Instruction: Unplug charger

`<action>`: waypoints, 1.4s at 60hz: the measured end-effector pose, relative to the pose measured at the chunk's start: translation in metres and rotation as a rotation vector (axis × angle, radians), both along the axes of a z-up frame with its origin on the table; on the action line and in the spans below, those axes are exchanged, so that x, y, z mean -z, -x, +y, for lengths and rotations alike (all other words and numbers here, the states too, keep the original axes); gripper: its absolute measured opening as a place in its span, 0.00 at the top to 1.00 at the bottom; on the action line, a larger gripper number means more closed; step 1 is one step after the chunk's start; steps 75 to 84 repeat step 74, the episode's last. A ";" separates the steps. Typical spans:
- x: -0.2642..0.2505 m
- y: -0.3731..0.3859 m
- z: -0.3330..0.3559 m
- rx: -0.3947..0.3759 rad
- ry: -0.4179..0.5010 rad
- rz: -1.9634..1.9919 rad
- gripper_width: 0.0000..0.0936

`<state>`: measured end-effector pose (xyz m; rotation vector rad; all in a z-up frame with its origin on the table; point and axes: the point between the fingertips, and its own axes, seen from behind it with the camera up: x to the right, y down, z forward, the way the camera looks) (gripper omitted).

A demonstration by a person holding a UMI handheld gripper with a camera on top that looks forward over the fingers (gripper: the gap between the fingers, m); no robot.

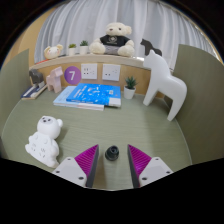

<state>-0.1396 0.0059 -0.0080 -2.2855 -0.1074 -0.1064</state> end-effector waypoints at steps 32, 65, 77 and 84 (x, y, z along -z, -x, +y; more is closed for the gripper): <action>-0.189 0.080 -0.116 0.003 -0.267 0.091 0.08; -0.212 0.144 -0.250 -0.045 -0.304 0.096 0.08; -0.214 0.151 -0.259 -0.057 -0.311 0.105 0.08; -0.214 0.151 -0.259 -0.057 -0.311 0.105 0.08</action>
